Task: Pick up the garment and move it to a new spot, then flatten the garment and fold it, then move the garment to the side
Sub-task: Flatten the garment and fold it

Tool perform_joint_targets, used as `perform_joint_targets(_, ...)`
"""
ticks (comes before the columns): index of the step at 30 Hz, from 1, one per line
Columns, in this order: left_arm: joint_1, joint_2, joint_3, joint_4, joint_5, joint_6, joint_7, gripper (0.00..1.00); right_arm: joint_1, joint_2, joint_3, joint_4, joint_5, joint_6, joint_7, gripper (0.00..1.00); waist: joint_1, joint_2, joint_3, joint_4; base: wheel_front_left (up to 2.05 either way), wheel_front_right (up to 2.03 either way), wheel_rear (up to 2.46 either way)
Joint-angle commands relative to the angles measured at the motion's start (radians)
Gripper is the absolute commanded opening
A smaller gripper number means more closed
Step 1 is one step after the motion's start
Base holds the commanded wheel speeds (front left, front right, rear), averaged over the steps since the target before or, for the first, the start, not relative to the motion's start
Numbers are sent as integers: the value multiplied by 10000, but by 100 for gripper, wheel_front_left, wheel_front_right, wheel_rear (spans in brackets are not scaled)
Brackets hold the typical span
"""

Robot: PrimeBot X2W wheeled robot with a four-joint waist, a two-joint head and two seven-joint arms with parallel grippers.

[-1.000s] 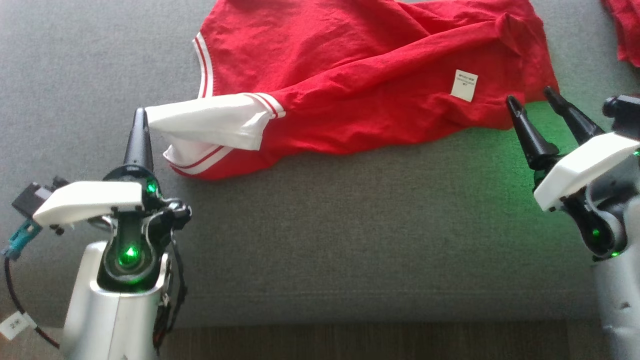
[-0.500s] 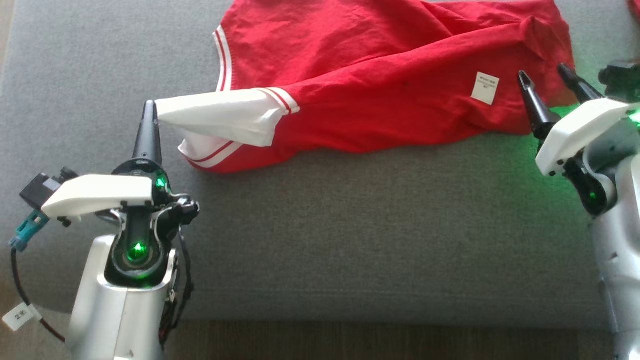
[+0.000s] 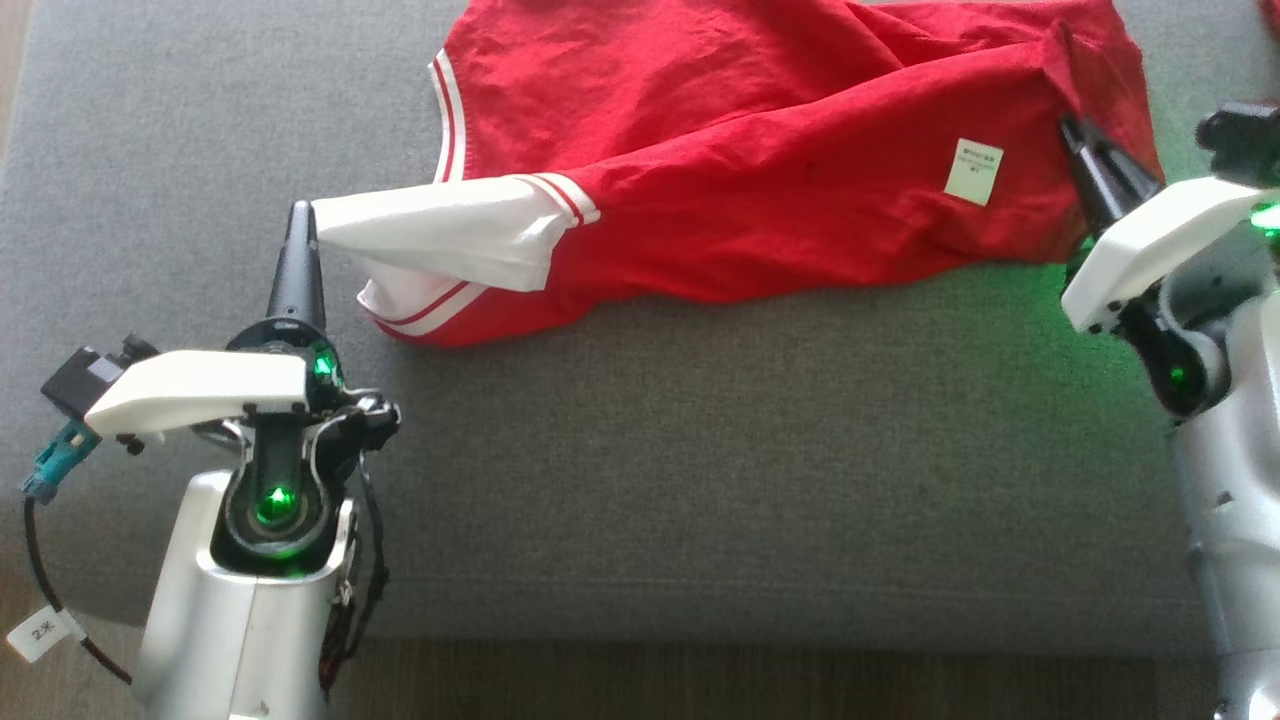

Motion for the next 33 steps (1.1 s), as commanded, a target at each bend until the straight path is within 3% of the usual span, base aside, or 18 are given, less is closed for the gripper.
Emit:
perform_joint_targets(1, -48, 186, 269, -355, 85, -54, -58, 0, -295, -131, 141, -419, 51, -4, -125, 0, 0, 0, 16, -3, 0, 0, 0)
perform_joint_targets(6, -167, 185, 231, -399, 115, -34, -50, 0, -1049, -151, 172, -207, -152, -4, -307, 0, 0, 0, 107, 35, 0, 0, 0)
perform_joint_targets(14, -301, 200, 275, -369, 117, -40, -68, 0, -2256, -77, 97, 1177, -278, -4, -763, 0, 0, 0, 229, 218, 0, 0, 0)
perform_joint_targets(16, -331, 197, 272, -327, 101, -57, -78, 0, -2410, -1, 81, 1558, -124, -4, -769, 100, 0, 0, 219, 256, 0, 0, 0)
perform_joint_targets(23, -341, 182, 256, -111, 78, -209, -227, 0, -1623, -486, -192, 1418, 673, -4, -959, 100, 0, 0, -45, 423, 0, 0, 0)
perform_joint_targets(29, -280, 244, 398, -127, 4, -252, -250, 0, 379, -1125, -439, -662, 935, -4, -817, 100, 0, 0, -72, 434, 0, 0, 0)
perform_joint_targets(33, -241, 249, 382, -129, 9, -265, -229, 0, 1501, -1069, -661, -2016, 819, -4, -313, 100, 0, 0, -29, 460, 0, 0, 0)
